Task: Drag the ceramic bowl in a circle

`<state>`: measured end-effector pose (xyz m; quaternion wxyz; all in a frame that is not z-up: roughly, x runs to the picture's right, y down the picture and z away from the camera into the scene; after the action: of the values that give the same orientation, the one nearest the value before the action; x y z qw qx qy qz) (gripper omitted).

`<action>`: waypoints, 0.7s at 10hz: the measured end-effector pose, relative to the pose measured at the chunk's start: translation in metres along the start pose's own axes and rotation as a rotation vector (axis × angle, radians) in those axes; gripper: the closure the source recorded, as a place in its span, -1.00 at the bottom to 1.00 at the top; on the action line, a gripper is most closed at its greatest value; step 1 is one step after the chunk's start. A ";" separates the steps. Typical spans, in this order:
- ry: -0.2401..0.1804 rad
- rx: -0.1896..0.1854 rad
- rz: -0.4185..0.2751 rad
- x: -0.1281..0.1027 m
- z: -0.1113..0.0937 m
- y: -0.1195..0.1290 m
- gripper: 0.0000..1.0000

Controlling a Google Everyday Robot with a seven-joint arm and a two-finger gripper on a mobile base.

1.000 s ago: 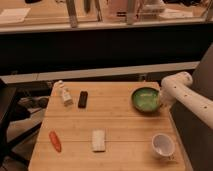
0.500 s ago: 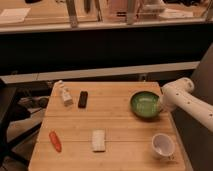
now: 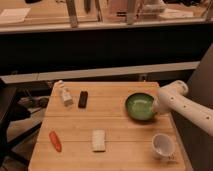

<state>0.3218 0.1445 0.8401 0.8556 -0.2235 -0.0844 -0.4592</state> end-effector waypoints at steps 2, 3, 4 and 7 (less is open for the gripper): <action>0.005 0.003 -0.037 -0.006 -0.001 0.000 0.98; 0.008 0.006 -0.055 -0.014 -0.002 -0.005 0.98; 0.010 0.009 -0.071 -0.023 -0.004 -0.014 0.98; 0.016 0.015 -0.127 -0.045 -0.009 -0.031 0.98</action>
<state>0.2700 0.1592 0.8261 0.8271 -0.2077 -0.0948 -0.5137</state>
